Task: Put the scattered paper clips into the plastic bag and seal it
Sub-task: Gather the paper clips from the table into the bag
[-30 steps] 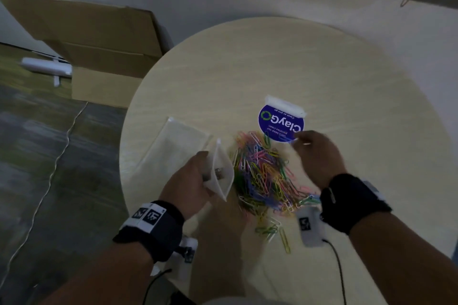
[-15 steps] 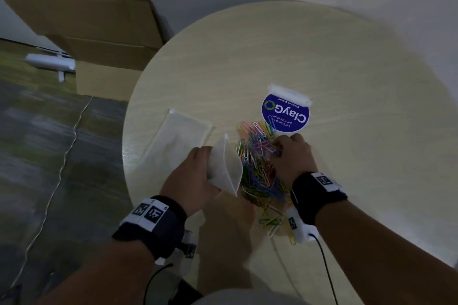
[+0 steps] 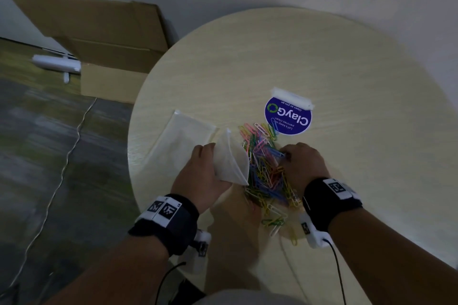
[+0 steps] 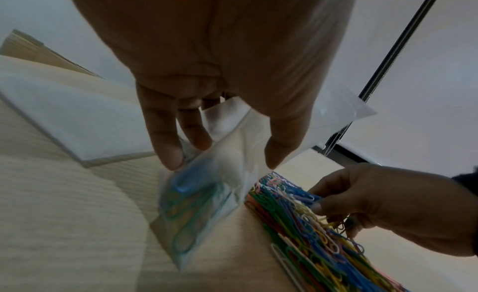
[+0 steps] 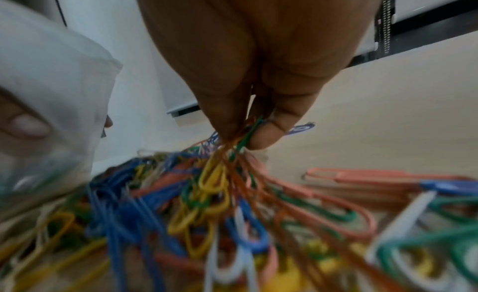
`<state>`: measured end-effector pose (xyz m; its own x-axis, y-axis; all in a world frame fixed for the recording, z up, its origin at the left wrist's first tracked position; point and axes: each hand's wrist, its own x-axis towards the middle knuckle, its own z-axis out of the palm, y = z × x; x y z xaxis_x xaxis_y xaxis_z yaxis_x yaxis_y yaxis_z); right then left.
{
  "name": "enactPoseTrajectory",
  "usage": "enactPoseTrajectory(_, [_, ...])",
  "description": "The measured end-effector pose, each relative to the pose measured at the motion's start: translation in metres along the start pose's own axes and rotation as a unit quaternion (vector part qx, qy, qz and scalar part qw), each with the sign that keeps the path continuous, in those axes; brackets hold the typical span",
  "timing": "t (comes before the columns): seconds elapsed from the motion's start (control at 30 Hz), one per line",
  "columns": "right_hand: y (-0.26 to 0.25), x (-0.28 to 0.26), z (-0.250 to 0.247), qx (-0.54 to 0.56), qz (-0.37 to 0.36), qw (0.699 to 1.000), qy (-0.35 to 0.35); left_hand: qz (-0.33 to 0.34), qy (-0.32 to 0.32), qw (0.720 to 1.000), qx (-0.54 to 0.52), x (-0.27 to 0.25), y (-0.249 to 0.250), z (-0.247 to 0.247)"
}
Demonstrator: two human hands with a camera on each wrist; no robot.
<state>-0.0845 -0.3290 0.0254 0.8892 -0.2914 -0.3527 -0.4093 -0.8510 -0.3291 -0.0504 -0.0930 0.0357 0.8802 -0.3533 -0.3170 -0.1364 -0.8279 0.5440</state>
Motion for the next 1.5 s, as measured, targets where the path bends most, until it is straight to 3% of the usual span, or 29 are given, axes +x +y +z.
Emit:
enactPoseTrajectory(0.3, [-0.023, -0.033, -0.064, 0.125, -0.064, 0.987, 0.076, -0.015, 0.015, 1.000, -0.007, 0.004, 0.005, 0.008])
enactPoseTrajectory(0.57, [-0.058, -0.043, -0.073, 0.062, -0.123, 0.990, -0.026, -0.001, 0.024, 1.000, 0.004, 0.002, 0.010, 0.009])
enactPoseTrajectory(0.73, [-0.066, -0.038, -0.063, -0.003, -0.133, 0.990, -0.035, 0.005, 0.026, 1.000, 0.003, 0.001, 0.012, 0.011])
enactPoseTrajectory(0.83, [-0.072, -0.038, -0.063, 0.062, -0.162, 0.984, -0.042, 0.011, 0.026, 1.000, -0.011, 0.000, 0.010, 0.013])
enactPoseTrajectory(0.93, [-0.065, -0.040, -0.070, 0.184, -0.143, 0.972, -0.016, 0.012, 0.024, 0.999, -0.026, 0.002, 0.007, 0.013])
enactPoseTrajectory(1.03, [-0.027, -0.035, -0.069, 0.231, -0.068, 0.969, 0.050, -0.009, 0.023, 0.999, -0.046, 0.003, 0.003, 0.011])
enactPoseTrajectory(1.1, [0.007, -0.034, -0.057, 0.169, 0.014, 0.985, 0.039, -0.004, 0.020, 0.998, -0.062, 0.001, -0.002, 0.010])
enactPoseTrajectory(1.2, [0.047, -0.047, -0.022, 0.014, 0.094, 0.992, -0.086, 0.003, 0.021, 0.997, -0.070, -0.003, -0.009, 0.009])
enactPoseTrajectory(1.3, [0.054, -0.063, 0.010, -0.027, 0.080, 0.988, -0.126, 0.005, 0.019, 0.998, -0.063, -0.004, -0.017, 0.010])
enactPoseTrajectory(1.5, [0.034, -0.044, 0.020, 0.069, -0.030, 0.997, -0.005, 0.026, -0.025, 0.993, -0.113, -0.003, -0.019, 0.005])
